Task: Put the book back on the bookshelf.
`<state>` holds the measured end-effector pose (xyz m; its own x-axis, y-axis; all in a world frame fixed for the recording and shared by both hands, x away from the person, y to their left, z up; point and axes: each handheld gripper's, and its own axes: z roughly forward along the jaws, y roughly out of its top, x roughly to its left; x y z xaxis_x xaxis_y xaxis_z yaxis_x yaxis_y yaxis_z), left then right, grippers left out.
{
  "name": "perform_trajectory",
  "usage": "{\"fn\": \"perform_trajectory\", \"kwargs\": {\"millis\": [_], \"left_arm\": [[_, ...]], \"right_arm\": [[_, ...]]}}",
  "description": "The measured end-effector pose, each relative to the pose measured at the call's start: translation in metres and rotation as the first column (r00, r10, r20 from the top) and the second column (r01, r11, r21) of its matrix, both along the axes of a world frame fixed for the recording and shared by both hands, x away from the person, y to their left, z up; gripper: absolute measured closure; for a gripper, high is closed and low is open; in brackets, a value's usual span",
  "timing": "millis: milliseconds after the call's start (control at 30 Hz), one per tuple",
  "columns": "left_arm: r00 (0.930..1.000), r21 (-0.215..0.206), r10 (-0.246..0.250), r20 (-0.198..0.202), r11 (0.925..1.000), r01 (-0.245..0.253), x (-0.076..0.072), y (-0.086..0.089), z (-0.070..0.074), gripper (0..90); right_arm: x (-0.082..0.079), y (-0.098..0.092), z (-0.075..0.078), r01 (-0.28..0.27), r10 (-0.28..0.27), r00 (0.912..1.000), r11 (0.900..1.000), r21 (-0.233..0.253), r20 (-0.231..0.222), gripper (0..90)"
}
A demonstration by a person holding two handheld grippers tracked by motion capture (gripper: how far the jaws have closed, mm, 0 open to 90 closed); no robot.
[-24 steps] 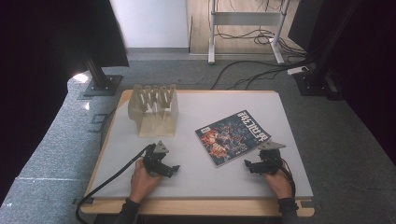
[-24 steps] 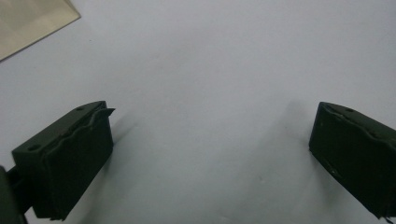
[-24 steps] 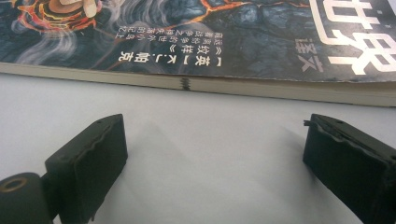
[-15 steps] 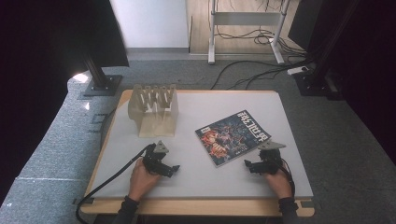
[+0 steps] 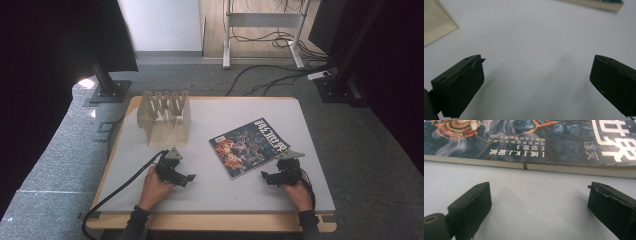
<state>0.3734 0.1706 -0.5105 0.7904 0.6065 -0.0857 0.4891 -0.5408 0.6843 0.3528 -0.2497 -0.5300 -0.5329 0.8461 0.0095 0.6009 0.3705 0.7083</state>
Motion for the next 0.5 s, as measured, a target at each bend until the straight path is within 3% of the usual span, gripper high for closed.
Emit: {"fn": "perform_trajectory", "kwargs": {"millis": [67,167,367,467,500], "left_arm": [[1.0,0.0,-0.005,0.007,1.0,0.005,0.001,-0.003,0.003,0.0],[0.999,0.04,-0.039,0.02,0.9984,0.038,0.009,-0.015,0.016,0.0],[0.9967,0.036,-0.077,0.024,0.9964,0.076,0.022,-0.033,0.033,0.0],[0.9926,0.097,-0.116,0.037,0.989,0.112,0.031,-0.053,0.04,0.0],[0.9926,0.097,-0.116,0.037,0.989,0.112,0.031,-0.053,0.04,0.0]], "right_arm": [[-0.001,0.0,0.002,-0.004,0.004,1.0,1.0,0.003,0.002,4.5],[-0.002,0.0,0.009,-0.01,0.01,0.9998,1.0,0.01,0.018,1.0],[0.001,-0.003,0.021,-0.001,0.001,0.999,1.0,0.015,0.045,0.0],[0.004,-0.004,0.027,0.001,-0.002,0.9982,1.0,0.021,0.06,0.0],[0.004,-0.004,0.027,0.001,-0.002,0.9982,1.0,0.021,0.06,0.0]]}}
